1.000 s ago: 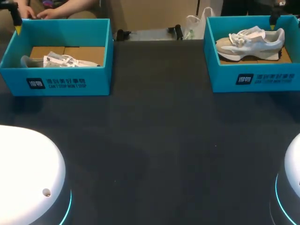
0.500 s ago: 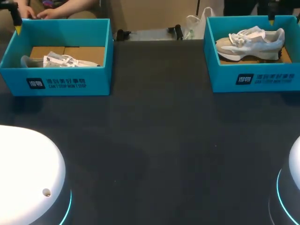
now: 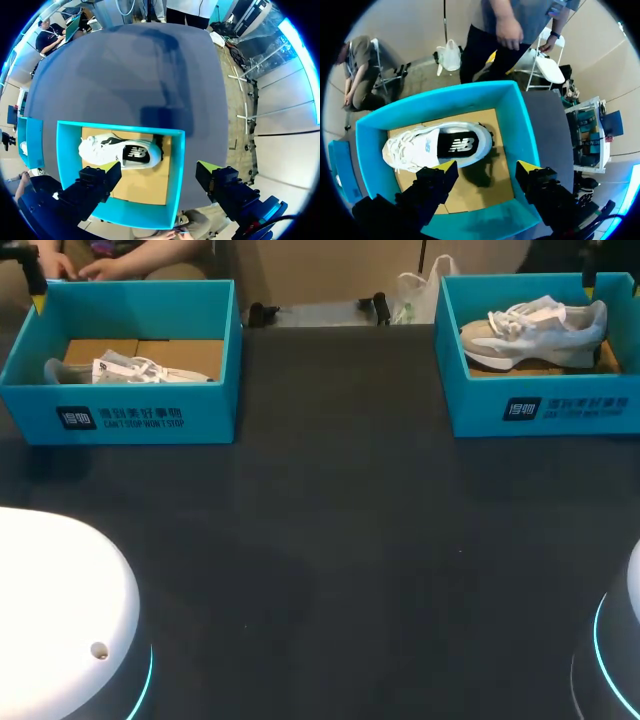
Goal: Take the shoe out of the shoebox, open the shoe tongue, remove and reinsert the insole, then place the shoe into the shoebox
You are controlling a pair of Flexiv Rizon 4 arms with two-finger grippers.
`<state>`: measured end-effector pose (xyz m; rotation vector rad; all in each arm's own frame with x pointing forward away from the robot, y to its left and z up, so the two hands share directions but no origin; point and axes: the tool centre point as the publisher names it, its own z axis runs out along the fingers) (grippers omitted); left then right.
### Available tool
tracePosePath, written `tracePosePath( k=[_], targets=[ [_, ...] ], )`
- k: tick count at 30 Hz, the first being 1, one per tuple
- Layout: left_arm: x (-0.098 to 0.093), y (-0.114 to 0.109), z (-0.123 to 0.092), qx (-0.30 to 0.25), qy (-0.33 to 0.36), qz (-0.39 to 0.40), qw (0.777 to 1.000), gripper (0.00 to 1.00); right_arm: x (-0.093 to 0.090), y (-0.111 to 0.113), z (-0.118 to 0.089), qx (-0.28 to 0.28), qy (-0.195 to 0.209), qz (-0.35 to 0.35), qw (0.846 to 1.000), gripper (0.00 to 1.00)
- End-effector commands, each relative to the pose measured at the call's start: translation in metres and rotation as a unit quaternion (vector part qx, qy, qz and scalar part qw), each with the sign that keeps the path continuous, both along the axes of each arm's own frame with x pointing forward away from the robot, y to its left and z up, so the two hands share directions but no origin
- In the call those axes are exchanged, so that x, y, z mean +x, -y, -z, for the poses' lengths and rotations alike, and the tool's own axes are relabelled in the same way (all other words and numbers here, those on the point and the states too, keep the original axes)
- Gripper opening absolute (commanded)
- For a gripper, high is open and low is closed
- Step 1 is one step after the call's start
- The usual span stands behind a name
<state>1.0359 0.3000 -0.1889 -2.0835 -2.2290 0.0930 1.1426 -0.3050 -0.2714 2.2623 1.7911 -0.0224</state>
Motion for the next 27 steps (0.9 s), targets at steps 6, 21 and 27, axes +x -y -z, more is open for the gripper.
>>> tracePosePath(
  k=[6,21,27],
  targets=[
    [0.0,0.0,-0.001,0.001,0.0,0.0,1.0,1.0,0.022,0.003,0.026,0.001,-0.038,0.006,0.999,0.58],
    [0.0,0.0,-0.001,0.001,0.0,0.0,1.0,1.0,0.034,0.018,0.061,-0.01,-0.06,0.007,0.998,0.6],
    [0.0,0.0,-0.001,0.001,0.0,0.0,1.0,1.0,0.039,0.024,0.074,-0.023,-0.062,-0.01,0.998,0.63]
  ],
)
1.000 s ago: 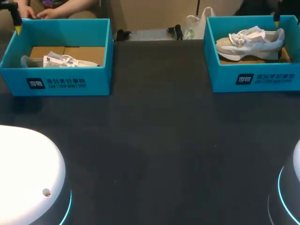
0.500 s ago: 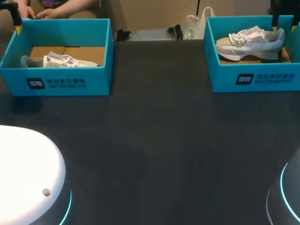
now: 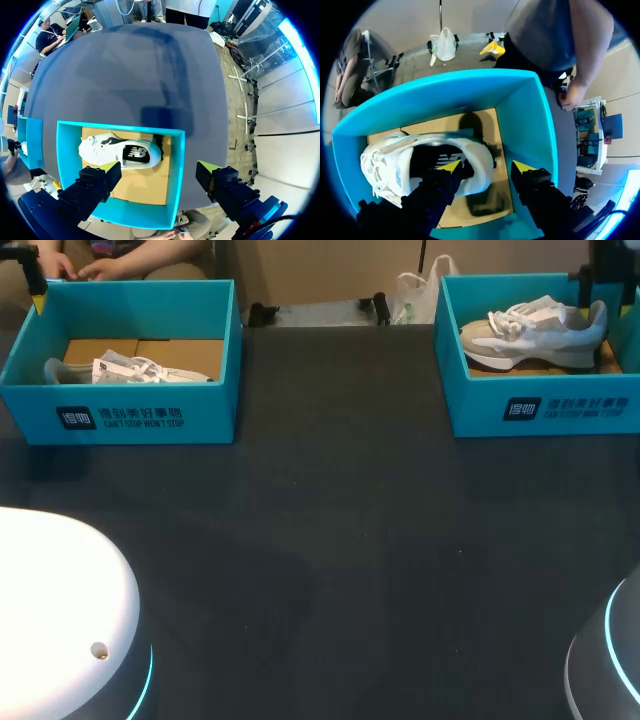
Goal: Take the shoe out of the shoebox, open the shoe tongue, remove and reinsert the insole, then place the shoe into the shoebox
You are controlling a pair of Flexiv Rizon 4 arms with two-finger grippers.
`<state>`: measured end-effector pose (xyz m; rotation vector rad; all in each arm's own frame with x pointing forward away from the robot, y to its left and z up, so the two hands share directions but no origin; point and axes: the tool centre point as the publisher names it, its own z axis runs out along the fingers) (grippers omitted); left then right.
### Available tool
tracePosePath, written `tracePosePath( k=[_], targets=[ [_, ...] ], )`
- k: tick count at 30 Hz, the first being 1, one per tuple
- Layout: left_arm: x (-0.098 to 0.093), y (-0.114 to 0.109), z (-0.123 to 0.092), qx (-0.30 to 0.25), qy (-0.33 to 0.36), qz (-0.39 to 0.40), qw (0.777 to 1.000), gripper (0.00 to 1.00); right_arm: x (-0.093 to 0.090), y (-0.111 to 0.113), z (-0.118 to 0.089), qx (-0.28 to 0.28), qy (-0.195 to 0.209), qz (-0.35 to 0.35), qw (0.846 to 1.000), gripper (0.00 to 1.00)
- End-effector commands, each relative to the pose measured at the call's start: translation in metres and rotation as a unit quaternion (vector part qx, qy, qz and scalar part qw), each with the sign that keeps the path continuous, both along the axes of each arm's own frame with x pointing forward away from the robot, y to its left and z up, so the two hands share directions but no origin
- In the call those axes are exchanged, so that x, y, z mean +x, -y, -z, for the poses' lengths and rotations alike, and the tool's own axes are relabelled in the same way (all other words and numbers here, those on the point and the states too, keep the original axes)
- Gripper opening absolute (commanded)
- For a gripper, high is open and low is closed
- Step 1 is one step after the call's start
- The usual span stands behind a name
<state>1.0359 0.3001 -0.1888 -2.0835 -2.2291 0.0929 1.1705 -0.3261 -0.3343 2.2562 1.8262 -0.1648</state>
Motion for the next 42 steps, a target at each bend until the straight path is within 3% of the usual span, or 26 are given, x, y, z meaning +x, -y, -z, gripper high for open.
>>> tracePosePath(
  k=[1,16,22,28,42],
  targets=[
    [0.0,0.0,-0.001,0.001,0.0,0.0,1.0,1.0,0.011,0.004,0.014,-0.001,-0.018,-0.005,1.0,0.62],
    [0.0,0.0,-0.001,0.001,0.0,0.0,1.0,1.0,0.014,0.013,0.046,0.01,-0.03,-0.014,0.999,0.6],
    [0.0,0.0,-0.001,0.001,0.0,0.0,1.0,1.0,0.012,0.008,0.054,0.022,-0.034,-0.021,0.999,0.44],
    [0.0,0.0,-0.001,0.001,0.0,0.0,1.0,1.0,0.009,0.006,0.059,0.024,-0.039,-0.018,0.999,0.0],
    [0.0,0.0,-0.001,0.001,0.0,0.0,1.0,1.0,-0.008,0.017,0.026,-0.014,-0.03,-0.006,0.999,0.0]
  ],
)
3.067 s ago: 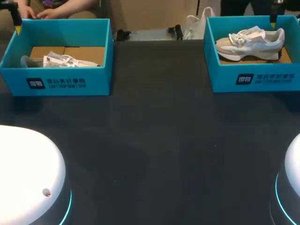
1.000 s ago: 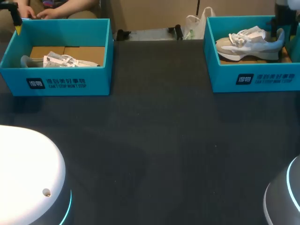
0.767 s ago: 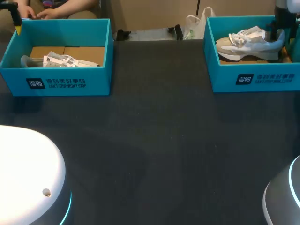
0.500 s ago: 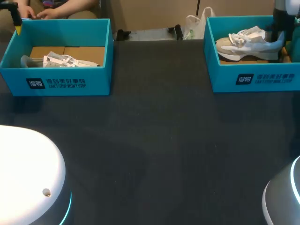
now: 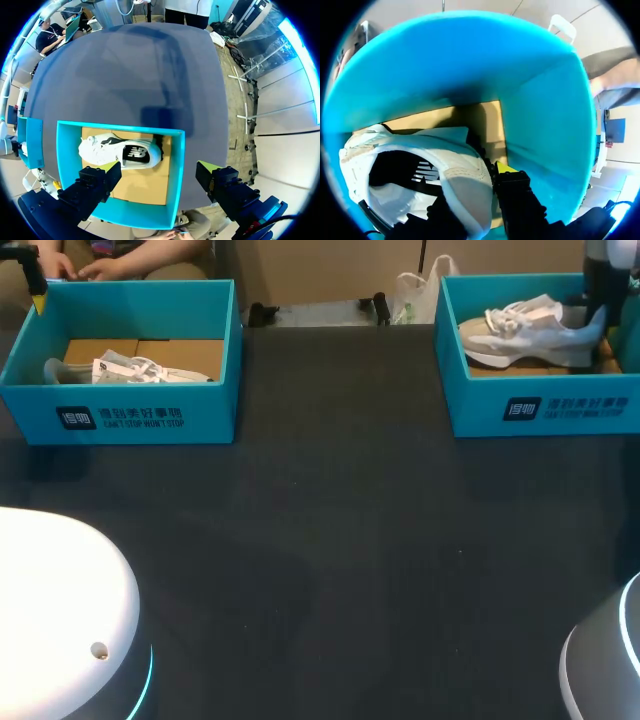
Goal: Take the shoe out of the shoebox, open the shoe tongue, remove and reinsert the insole, then place the shoe into the shoebox
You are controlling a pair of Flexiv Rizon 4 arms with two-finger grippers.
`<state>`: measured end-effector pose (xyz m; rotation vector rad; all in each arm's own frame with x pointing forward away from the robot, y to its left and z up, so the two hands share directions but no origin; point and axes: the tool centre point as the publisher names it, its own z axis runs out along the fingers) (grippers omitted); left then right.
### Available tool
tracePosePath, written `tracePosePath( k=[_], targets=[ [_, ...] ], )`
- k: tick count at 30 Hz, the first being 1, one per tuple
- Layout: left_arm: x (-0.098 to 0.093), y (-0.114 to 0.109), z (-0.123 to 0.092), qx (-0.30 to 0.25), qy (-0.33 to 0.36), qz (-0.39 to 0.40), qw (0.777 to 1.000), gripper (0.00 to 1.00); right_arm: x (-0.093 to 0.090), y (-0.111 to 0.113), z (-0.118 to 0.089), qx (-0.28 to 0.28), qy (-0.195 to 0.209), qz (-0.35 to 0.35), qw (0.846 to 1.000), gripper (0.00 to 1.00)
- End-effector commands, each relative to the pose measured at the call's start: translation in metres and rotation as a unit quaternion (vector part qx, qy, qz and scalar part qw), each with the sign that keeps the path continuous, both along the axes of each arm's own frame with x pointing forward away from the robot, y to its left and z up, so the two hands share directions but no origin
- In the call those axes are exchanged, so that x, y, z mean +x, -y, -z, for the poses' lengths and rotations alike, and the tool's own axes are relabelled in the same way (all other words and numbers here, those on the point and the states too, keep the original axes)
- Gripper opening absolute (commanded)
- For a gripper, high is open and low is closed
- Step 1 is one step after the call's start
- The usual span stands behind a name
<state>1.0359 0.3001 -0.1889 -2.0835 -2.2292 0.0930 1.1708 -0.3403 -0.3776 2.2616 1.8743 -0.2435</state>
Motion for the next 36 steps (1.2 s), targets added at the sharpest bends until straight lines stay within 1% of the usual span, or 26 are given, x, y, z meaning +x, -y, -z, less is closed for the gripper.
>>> tracePosePath(
  k=[1,5,10,17,25,34,36],
  targets=[
    [0.0,0.0,-0.001,0.001,0.0,0.0,1.0,1.0,-0.008,0.006,-0.019,-0.02,0.006,-0.003,1.0,0.0],
    [0.0,0.0,-0.001,0.001,0.0,0.0,1.0,1.0,-0.01,0.008,-0.033,-0.02,0.011,-0.005,1.0,0.0],
    [0.0,0.0,-0.001,0.001,0.0,0.0,1.0,1.0,-0.008,0.012,-0.044,-0.019,0.015,0.011,1.0,0.0],
    [0.0,0.0,-0.001,0.001,0.0,0.0,1.0,1.0,-0.008,0.008,-0.079,-0.023,0.025,0.009,0.999,0.0],
    [0.0,0.0,-0.001,0.001,0.0,0.0,1.0,1.0,-0.007,0.003,-0.108,-0.016,0.038,0.003,0.999,0.0],
    [0.0,0.0,-0.001,0.001,0.0,0.0,1.0,1.0,-0.011,0.001,-0.148,-0.014,0.048,-0.008,0.999,0.0],
    [0.0,0.0,-0.001,0.001,0.0,0.0,1.0,1.0,-0.011,0.0,-0.154,-0.015,0.048,-0.01,0.999,0.0]
  ],
)
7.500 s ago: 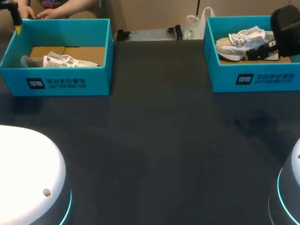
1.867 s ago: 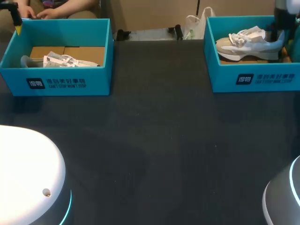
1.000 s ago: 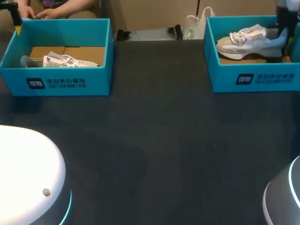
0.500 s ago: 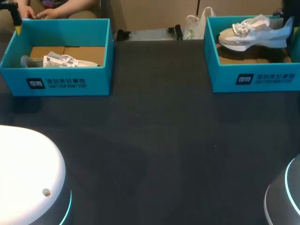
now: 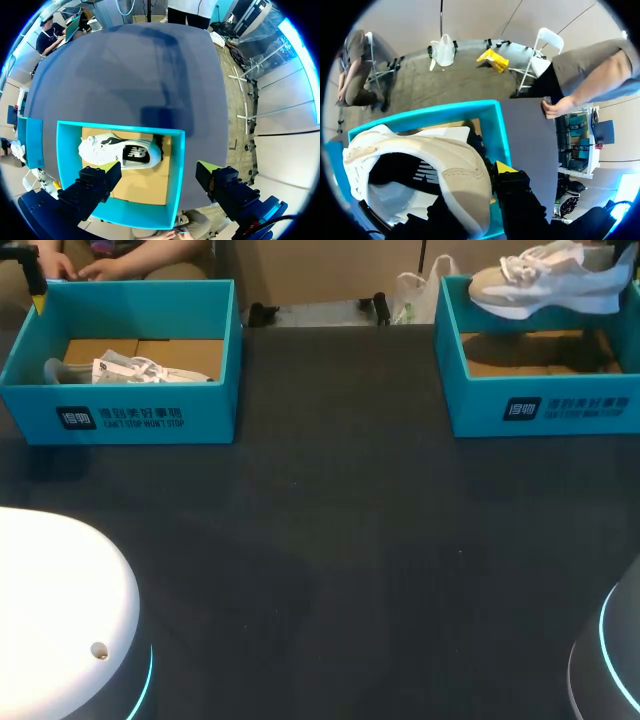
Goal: Take the shoe out of the shoebox, open the shoe tongue, remove and reinsert the insole, then place the shoe into the shoebox
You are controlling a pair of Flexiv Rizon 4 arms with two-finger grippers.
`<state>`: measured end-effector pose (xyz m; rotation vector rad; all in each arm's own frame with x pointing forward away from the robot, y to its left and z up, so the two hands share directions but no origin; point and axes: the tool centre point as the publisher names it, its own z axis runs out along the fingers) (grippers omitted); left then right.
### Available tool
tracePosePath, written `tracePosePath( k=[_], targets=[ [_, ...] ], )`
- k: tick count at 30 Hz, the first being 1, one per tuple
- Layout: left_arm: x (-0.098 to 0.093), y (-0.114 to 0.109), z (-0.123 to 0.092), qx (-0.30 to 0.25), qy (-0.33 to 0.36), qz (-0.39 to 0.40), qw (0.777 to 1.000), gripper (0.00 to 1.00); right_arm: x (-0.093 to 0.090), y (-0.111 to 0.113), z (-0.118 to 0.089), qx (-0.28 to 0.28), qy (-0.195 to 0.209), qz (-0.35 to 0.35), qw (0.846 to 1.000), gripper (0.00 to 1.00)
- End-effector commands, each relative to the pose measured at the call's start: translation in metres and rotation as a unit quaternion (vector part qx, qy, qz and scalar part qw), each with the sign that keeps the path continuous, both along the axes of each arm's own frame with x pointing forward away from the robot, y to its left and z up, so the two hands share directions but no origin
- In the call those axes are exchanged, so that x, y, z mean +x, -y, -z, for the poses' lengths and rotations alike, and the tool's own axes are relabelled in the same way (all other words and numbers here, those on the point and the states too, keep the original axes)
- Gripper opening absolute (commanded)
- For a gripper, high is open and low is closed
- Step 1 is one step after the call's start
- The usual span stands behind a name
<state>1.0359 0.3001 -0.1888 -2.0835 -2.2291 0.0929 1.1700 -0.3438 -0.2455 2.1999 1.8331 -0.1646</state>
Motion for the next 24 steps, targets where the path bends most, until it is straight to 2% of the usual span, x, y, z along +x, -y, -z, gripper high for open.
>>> tracePosePath(
  k=[1,17,24],
  targets=[
    [0.0,0.0,-0.001,0.001,0.0,0.0,1.0,1.0,-0.011,-0.005,-0.024,0.005,0.004,0.002,1.0,0.0],
    [0.0,0.0,-0.001,0.001,0.0,0.0,1.0,1.0,-0.018,-0.022,-0.071,0.015,0.014,-0.014,1.0,0.0],
    [0.0,0.0,-0.001,0.001,0.0,0.0,1.0,1.0,-0.021,-0.028,-0.084,0.013,0.018,-0.014,1.0,0.0]
  ],
)
